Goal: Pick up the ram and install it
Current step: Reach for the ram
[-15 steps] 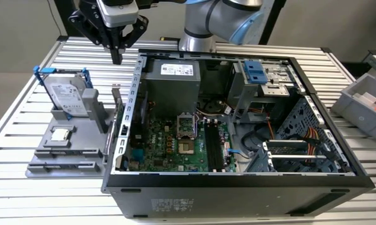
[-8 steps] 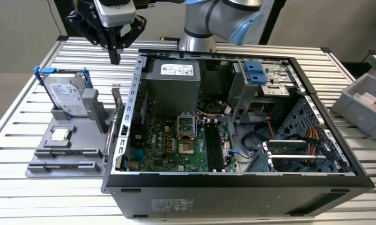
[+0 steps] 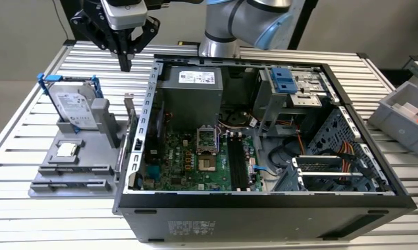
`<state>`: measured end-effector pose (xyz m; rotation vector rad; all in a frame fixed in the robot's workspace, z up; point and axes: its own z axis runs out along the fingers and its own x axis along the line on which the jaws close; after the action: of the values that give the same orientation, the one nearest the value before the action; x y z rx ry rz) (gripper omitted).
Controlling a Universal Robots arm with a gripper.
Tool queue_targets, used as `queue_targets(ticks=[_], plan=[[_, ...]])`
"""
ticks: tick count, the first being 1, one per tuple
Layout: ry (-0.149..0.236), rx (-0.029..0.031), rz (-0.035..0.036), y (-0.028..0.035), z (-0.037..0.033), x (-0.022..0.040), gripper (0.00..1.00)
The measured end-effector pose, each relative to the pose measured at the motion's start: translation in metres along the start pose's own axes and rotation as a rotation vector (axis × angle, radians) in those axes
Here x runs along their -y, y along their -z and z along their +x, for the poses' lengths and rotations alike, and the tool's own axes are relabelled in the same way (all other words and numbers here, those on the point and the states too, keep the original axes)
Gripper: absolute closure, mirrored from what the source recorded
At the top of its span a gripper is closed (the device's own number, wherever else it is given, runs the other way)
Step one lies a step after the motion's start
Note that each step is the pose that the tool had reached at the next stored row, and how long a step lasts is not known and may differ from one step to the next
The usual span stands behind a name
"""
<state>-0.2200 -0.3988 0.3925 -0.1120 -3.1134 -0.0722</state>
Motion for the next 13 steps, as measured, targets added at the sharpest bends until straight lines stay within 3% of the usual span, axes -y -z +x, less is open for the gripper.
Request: queue_targets(ticks=[13], plan=[[0.0,-0.0052,0.0003,-0.0002,0.0061,0.0004,1.0]])
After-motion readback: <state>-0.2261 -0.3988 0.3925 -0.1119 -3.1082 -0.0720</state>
